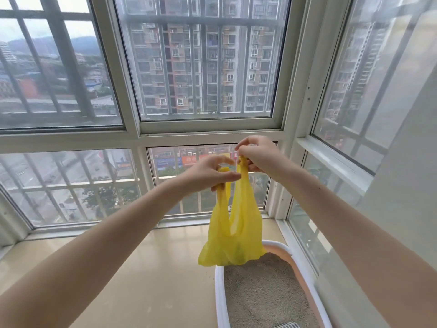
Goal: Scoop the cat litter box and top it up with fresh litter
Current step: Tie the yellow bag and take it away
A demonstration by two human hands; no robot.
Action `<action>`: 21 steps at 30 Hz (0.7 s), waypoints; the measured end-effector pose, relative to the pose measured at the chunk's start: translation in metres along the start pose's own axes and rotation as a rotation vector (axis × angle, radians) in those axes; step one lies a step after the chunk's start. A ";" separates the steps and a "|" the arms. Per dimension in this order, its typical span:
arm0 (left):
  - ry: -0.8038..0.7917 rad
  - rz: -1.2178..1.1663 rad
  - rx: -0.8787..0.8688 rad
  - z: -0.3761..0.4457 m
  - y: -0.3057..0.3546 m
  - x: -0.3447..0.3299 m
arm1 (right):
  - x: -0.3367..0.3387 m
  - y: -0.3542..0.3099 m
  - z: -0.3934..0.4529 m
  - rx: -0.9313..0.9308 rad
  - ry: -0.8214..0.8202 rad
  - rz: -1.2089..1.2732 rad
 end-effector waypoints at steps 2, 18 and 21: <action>-0.046 0.022 -0.026 0.002 0.004 -0.015 | -0.004 -0.006 -0.002 0.037 -0.031 0.059; 0.119 0.045 -0.201 -0.006 0.048 -0.031 | -0.047 0.072 -0.062 0.239 0.054 0.206; 0.205 -0.030 -0.232 -0.012 0.060 -0.019 | -0.068 0.090 -0.066 0.122 0.063 0.269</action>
Point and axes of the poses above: each hand's wrist, its own z-axis towards the middle knuckle, its own x-axis out of the back of the hand, y = z × x, the point moved 9 cm from there along z, towards the middle knuckle, and after that the axes turned 12 degrees about -z, right-handed, at the moved point
